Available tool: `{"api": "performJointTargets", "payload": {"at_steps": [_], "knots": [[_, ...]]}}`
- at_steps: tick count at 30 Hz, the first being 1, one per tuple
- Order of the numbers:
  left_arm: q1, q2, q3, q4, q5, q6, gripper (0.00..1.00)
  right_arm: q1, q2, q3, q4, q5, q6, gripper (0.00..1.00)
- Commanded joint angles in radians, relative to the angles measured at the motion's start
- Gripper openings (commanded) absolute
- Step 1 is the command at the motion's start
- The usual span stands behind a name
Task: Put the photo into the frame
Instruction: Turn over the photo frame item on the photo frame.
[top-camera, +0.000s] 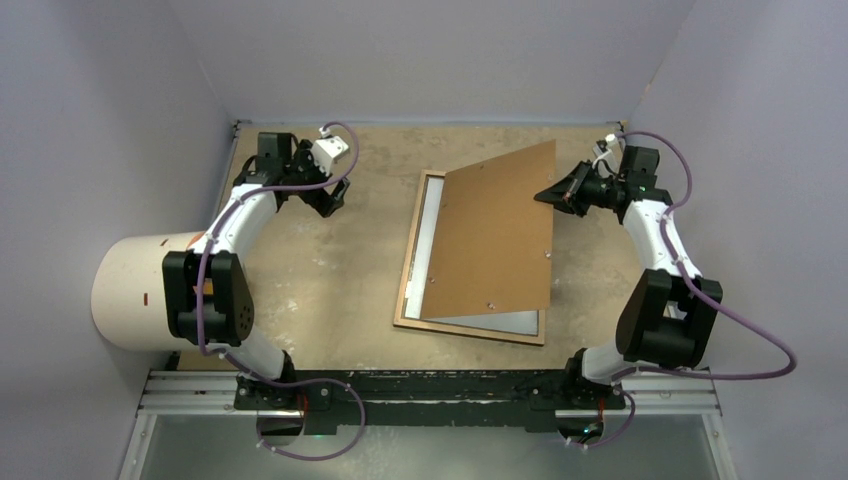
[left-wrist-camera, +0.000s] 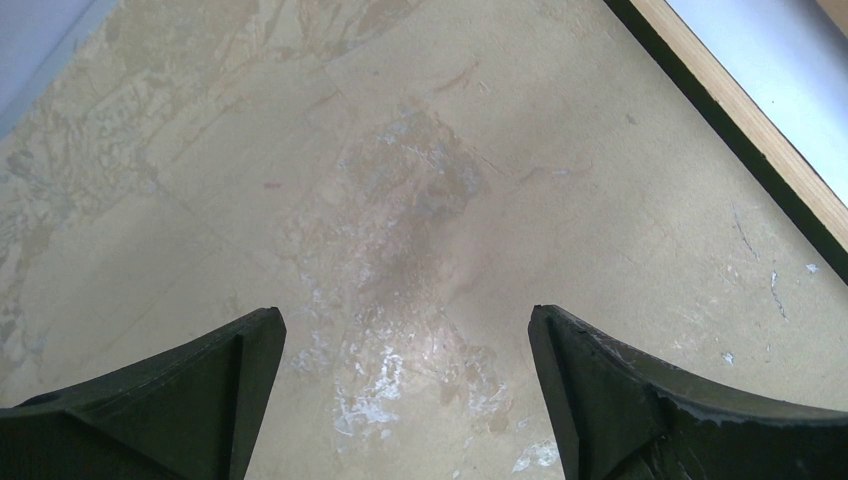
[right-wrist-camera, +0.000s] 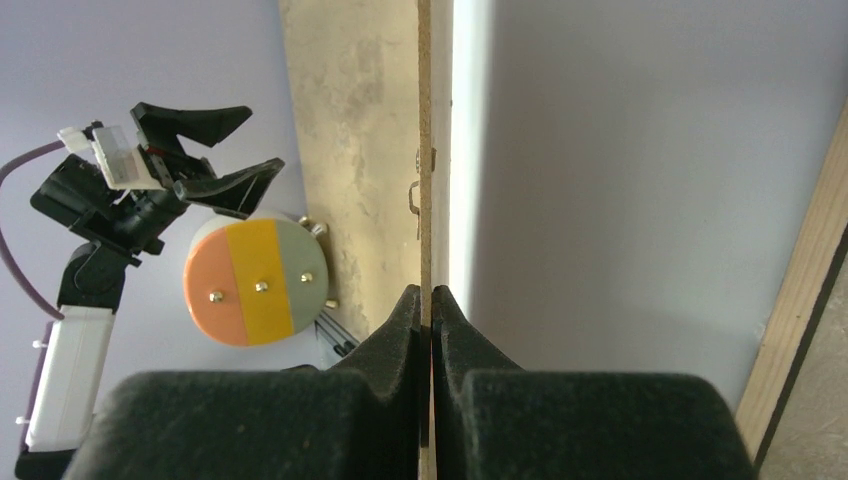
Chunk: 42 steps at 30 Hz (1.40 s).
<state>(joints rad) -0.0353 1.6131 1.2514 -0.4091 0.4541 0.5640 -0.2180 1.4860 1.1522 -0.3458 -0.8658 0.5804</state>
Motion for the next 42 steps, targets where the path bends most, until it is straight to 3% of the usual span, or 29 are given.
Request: {"api": "performJointTargets", "payload": {"at_steps": [1,15,32,42], "knots": [[0.0,-0.055,-0.027,0.015,0.028,0.029,1.0,0.0,0.01,-0.008,0.085,-0.092,0.027,0.0],[-0.004,-0.051,-0.03,0.0,0.032,0.025,1.0,0.02,0.066,-0.098,0.268,-0.146,0.122,0.0],[-0.009,-0.05,-0.036,-0.013,0.021,0.033,1.0,0.078,0.112,-0.148,0.319,-0.118,0.14,0.0],[-0.012,-0.048,-0.041,-0.015,0.026,0.019,1.0,0.112,0.116,-0.212,0.463,-0.066,0.228,0.0]]}}
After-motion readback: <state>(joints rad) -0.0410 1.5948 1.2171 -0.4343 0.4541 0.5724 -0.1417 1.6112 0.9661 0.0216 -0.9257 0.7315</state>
